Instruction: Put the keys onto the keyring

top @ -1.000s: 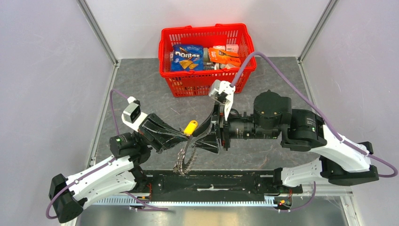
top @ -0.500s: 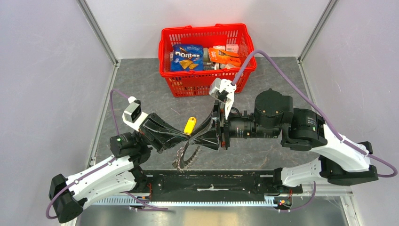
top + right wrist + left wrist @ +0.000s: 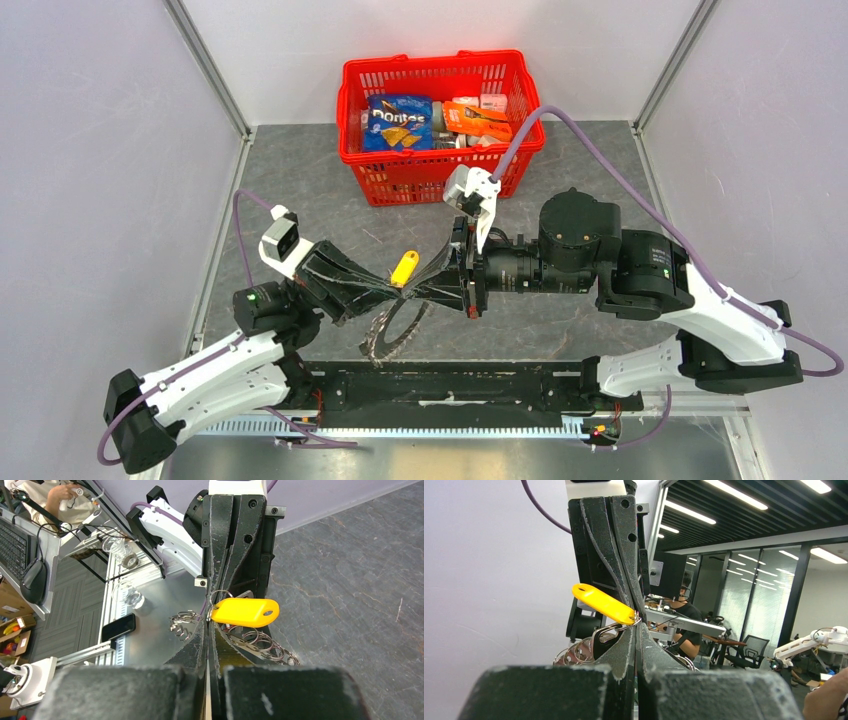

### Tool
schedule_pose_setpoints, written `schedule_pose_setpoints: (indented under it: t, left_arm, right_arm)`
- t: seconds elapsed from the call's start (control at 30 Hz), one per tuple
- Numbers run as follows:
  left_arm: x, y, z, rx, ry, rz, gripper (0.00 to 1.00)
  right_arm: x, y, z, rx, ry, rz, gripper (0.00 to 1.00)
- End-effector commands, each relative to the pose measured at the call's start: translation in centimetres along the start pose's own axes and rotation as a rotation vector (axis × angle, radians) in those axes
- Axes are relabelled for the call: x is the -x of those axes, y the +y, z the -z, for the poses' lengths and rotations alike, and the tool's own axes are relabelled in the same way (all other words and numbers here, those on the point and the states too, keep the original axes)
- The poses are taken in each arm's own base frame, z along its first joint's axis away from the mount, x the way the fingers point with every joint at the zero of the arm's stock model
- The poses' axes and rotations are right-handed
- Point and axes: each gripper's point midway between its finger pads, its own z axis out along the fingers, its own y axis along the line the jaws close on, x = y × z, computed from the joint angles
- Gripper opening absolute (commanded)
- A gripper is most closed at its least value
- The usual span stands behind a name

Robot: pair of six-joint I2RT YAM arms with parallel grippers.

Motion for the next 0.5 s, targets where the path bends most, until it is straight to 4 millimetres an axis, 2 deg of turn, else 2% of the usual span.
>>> schedule_pose_setpoints:
  t: [0.0,0.1,0.33,0.47]
  left_arm:
    - [1.5,-0.9,-0.5,-0.031,-0.053,-0.041,0.02]
    - [1.5,-0.7,-0.5,-0.014,-0.051,-0.035,0.02]
    - [1.7,-0.4,-0.2,0.037,-0.051,-0.034,0.31]
    - [1.5,-0.2,0.1,0.073,-0.033,-0.038,0.38]
  right_arm:
    - [1.9,-0.1,0.5,-0.014,-0.068,0.036,0.00]
    - [1.9,-0.1,0.9,-0.013,-0.077,0.046,0.00]
    - [2.2,-0.1,3.1,-0.017,-0.108,0.068,0.00]
    - [2.3,-0.4,4.7,-0.034,-0.125,0.078,0.00]
